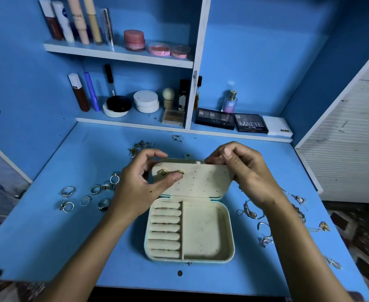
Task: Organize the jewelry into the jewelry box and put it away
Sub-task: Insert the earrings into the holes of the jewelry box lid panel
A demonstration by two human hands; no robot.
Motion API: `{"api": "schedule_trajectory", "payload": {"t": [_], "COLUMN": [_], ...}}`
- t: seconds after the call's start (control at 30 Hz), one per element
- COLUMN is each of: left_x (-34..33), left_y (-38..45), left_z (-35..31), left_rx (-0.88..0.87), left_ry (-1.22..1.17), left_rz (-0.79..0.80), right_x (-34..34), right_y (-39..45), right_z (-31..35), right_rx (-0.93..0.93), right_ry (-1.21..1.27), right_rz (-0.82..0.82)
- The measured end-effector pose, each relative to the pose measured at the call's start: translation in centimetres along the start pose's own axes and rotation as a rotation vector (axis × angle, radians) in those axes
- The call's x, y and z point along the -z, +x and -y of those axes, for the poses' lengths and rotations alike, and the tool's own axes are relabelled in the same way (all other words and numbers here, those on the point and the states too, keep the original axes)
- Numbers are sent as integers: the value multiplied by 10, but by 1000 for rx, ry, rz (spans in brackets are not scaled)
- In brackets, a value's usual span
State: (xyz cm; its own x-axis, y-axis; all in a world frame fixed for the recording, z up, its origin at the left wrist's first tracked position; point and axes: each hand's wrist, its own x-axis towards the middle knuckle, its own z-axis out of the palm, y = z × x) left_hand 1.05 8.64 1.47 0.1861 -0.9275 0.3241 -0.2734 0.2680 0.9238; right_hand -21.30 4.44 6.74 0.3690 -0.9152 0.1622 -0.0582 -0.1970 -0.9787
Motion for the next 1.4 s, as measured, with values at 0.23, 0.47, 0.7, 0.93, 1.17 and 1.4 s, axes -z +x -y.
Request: {"api": "schedule_trajectory", "payload": {"t": [0.23,0.47,0.7,0.93,1.17,1.4], "left_x": [-6,-12,-12,-10,-11,-10], "left_y": [15,7,-1,-1,3,8], "left_z": [8,21,35,33,28,26], "left_rx": [110,174,191,199,201,205], "left_ry": [-35,-2,87,99,114,168], "left_rz": [-16,5,-21,13,22,-6], "right_x": [1,-9,-19,-22,-27,-25], "right_y": [9,16,20,21,20,19], "right_z": [-28,-48,-69,-82,-85,-88], "right_rx": [-18,-85,-40,-56,-79,-89], "right_ry": [121,136,-11,-112,-151,-168], "right_rz": [-129,-286,-367,-404,-428,-419]}}
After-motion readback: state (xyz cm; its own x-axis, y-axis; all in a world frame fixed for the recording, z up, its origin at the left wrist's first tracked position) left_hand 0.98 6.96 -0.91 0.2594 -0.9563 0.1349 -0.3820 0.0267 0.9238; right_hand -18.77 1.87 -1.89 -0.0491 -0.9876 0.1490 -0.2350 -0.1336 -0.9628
